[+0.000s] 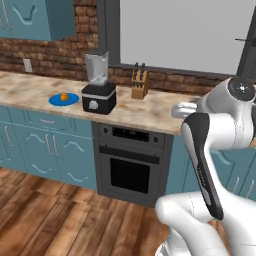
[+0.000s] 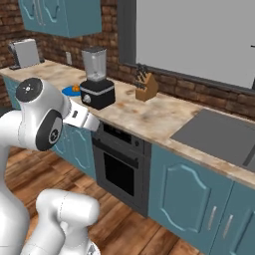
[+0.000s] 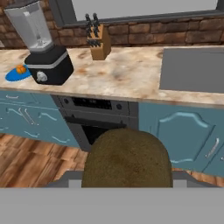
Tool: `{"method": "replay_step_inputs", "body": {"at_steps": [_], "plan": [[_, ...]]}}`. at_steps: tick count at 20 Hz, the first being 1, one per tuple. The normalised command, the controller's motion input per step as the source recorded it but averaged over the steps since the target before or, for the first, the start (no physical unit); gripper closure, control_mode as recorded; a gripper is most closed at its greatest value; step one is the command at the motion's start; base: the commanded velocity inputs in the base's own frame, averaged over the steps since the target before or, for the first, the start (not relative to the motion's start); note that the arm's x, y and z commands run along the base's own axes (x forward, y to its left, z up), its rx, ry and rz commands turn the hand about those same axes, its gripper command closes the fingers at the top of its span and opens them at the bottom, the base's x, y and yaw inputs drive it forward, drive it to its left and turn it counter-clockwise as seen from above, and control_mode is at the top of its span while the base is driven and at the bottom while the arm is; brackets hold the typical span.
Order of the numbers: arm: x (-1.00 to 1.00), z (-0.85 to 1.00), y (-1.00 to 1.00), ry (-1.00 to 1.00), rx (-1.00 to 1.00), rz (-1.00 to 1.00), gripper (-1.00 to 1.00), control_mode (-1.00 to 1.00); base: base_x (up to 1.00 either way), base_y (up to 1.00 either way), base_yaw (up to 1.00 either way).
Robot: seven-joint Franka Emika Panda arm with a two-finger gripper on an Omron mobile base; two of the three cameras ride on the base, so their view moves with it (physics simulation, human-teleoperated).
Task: Pick the kiwi and orange from the fridge and place them on the plate next to the blender to make a fruit smoothie.
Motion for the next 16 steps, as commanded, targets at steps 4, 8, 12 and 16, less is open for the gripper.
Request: {"method": "replay_step_inputs", "body": {"at_steps": [4, 8, 12, 16], "plan": [[0.0, 0.0, 0.0, 0.0, 0.0, 0.0, 1.0, 1.0, 1.0, 1.0, -0.04], [0.0, 0.0, 0.0, 0.0, 0.0, 0.0, 1.0, 1.0, 1.0, 1.0, -0.1], [0.0, 0.0, 0.0, 0.0, 0.0, 0.0, 1.0, 1.0, 1.0, 1.0, -0.1], [0.0, 0.0, 0.0, 0.0, 0.0, 0.0, 1.0, 1.0, 1.0, 1.0, -0.11]]}}
